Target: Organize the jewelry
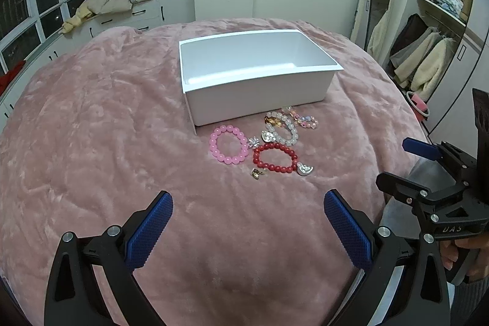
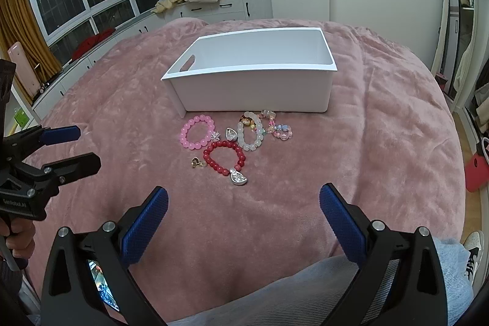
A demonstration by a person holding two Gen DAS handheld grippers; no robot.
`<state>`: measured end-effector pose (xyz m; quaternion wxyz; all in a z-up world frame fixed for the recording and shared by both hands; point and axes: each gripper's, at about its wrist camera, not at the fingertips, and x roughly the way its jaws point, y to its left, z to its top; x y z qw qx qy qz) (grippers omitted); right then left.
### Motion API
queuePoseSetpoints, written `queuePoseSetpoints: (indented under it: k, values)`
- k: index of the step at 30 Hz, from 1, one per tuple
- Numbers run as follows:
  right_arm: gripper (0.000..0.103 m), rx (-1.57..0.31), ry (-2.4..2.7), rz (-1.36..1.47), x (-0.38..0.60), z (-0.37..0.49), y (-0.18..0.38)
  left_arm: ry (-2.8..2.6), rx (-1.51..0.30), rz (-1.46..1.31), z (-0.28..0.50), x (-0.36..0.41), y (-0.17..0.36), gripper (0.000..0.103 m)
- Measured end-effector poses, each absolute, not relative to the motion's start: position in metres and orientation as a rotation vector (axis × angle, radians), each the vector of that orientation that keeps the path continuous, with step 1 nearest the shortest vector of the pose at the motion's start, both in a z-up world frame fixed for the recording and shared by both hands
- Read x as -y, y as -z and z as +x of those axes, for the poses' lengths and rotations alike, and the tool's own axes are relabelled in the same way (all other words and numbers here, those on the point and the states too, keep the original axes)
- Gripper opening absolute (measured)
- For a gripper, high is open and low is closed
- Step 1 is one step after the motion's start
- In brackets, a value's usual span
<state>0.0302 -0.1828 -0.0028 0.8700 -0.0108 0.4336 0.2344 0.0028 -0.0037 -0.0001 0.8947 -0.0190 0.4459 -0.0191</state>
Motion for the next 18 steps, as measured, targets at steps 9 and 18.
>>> queuePoseSetpoints:
  k: [9,18]
  values:
    - [0.098,-0.908,-0.492,-0.017,0.1834,0.0306,0.004,0.055,-0.933,-0.047,0.0041,0.0045,0.0015,0.1]
    - [0.098,-0.909,-0.493,-0.015,0.1843,0.0311,0.0043,0.064,-0.939,-0.046,0.0062,0.0069,0.0024,0.1]
